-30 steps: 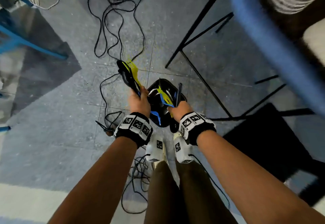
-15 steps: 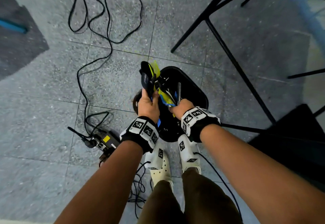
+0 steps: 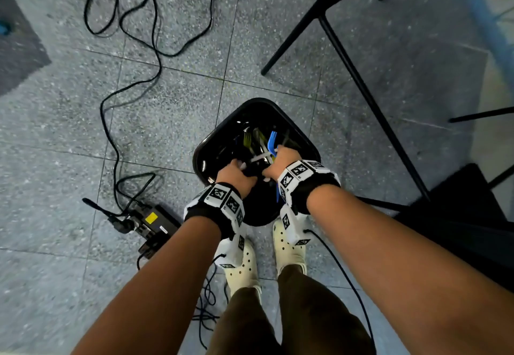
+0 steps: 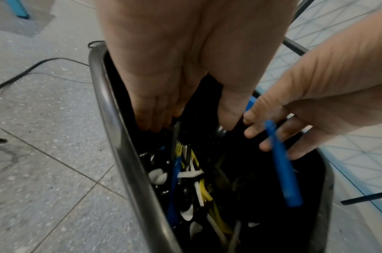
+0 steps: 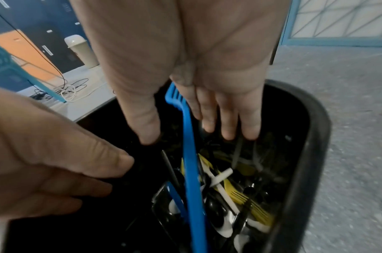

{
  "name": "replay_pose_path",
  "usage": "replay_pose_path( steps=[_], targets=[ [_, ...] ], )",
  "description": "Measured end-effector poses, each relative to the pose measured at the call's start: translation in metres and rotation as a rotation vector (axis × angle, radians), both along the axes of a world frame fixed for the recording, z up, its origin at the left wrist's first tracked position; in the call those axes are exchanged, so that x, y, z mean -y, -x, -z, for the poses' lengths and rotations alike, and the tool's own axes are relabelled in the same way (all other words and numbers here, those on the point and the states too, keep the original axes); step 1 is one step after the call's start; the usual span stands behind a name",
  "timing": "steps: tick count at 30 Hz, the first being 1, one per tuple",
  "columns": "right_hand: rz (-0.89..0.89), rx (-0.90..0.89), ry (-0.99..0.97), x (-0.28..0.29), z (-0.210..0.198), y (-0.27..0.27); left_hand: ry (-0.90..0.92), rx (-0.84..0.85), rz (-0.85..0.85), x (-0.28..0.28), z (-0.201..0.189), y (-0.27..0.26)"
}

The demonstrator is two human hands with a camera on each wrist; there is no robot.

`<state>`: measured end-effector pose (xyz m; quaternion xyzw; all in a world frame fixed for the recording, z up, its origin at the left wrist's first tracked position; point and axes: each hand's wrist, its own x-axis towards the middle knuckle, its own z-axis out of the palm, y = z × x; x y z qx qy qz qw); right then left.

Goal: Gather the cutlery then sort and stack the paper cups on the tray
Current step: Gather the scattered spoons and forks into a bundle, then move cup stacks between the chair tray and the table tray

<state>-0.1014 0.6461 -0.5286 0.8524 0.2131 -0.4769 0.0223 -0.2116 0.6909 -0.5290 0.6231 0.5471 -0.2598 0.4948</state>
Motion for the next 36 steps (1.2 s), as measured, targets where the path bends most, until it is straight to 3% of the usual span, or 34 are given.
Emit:
replay_pose_path(
  steps=[4,9,14,19,24,28,31,36],
  targets=[
    [0.014,0.051,-0.007,0.009,-0.029,0.008,0.029,0.016,-0.025,0.004,-0.038,0.01],
    [0.013,0.031,-0.053,0.027,-0.088,0.019,-0.027,0.109,-0.264,0.01,-0.104,0.028],
    [0.104,-0.018,-0.13,0.048,-0.178,0.028,-0.038,0.289,-0.387,0.016,-0.195,0.033],
    [0.166,0.018,-0.255,0.06,-0.295,0.029,-0.019,0.456,-0.46,0.028,-0.306,0.029],
    [0.121,0.107,-0.391,0.084,-0.422,0.019,0.012,0.579,-0.397,0.048,-0.415,0.015],
    [0.073,0.303,-0.564,0.113,-0.509,-0.008,-0.04,0.691,-0.219,0.072,-0.492,-0.01],
    [0.123,0.438,-0.699,0.137,-0.554,-0.033,-0.072,0.763,-0.134,0.09,-0.531,-0.037],
    [0.4,0.699,-0.95,0.186,-0.597,-0.063,-0.129,0.835,-0.036,0.113,-0.565,-0.091]
  ],
)
